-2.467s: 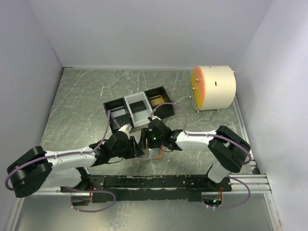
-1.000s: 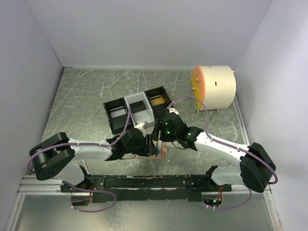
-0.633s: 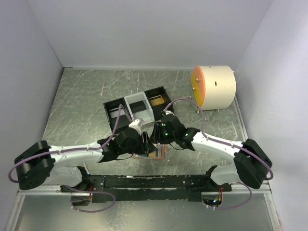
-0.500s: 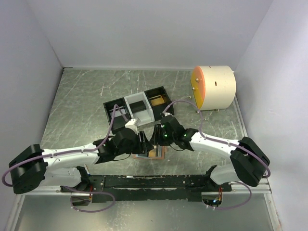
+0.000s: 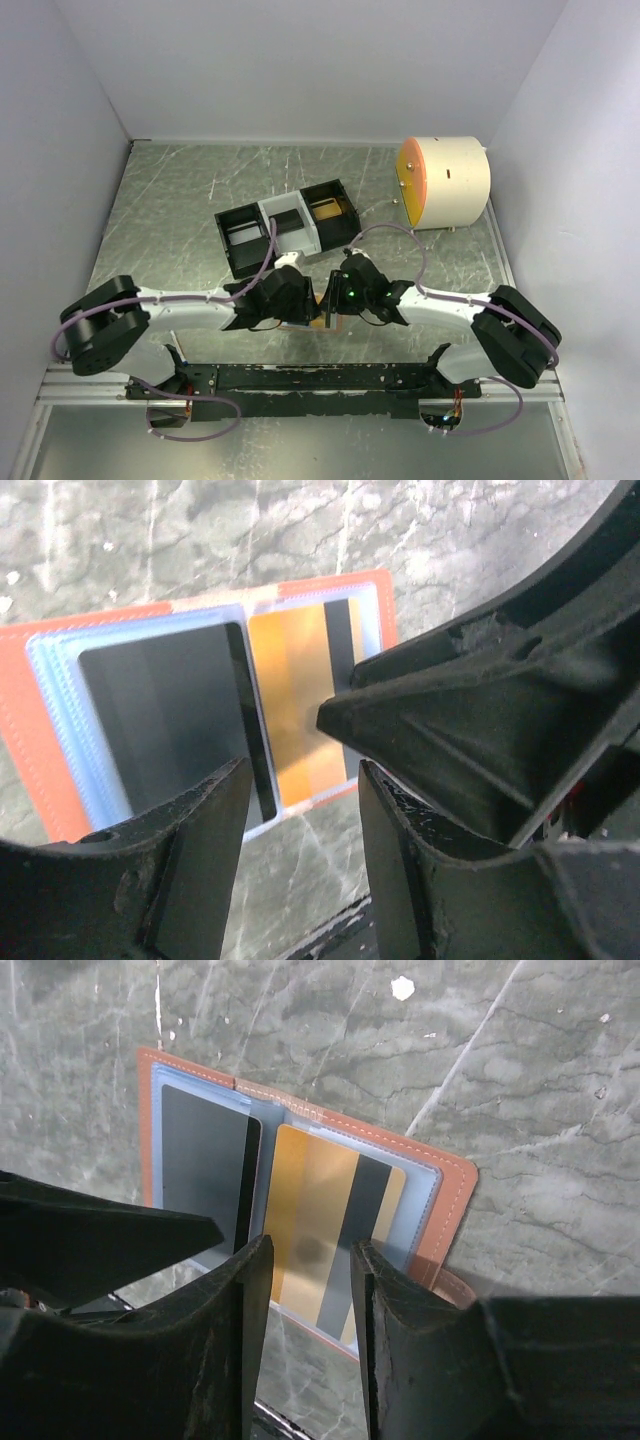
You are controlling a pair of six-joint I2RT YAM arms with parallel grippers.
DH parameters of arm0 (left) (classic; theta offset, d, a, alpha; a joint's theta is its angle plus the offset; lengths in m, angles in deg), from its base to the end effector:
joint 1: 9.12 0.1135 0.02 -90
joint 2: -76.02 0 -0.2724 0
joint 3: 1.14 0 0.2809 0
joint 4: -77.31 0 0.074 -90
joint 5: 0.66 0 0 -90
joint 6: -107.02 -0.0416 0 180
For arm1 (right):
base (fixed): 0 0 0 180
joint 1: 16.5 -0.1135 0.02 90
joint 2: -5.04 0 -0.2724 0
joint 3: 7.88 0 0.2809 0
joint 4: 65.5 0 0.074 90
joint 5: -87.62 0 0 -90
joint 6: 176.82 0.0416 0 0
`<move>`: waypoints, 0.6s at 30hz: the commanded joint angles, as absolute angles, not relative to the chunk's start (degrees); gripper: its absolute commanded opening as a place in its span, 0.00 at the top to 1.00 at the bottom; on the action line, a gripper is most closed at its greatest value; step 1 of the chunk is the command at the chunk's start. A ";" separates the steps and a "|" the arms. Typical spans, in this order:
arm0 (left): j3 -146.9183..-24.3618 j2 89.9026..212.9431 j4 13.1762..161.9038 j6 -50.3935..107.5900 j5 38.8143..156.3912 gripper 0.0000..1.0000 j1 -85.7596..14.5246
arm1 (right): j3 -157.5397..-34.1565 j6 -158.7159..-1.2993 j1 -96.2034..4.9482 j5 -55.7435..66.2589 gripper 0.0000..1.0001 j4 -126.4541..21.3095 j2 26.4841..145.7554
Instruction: Take the credit cards out of the card holder
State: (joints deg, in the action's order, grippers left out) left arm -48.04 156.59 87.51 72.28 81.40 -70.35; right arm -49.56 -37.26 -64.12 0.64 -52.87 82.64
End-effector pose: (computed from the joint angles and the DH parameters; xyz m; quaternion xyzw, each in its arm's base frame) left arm 0.1457 -0.2534 0.1466 0.0207 0.9180 -0.2988 0.2599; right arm 0.1773 0.1976 0.1282 0.0065 0.9350 0.2816 0.2155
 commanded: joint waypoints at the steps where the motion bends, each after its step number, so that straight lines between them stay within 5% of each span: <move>1: -53.51 160.87 88.04 70.61 81.72 0.42 -70.64 | -45.19 -36.44 -63.25 -3.30 0.62 -51.27 84.46; 18: -54.48 168.08 85.91 73.14 84.90 0.47 -70.64 | -43.04 -35.77 -62.27 -2.68 0.59 -53.17 81.56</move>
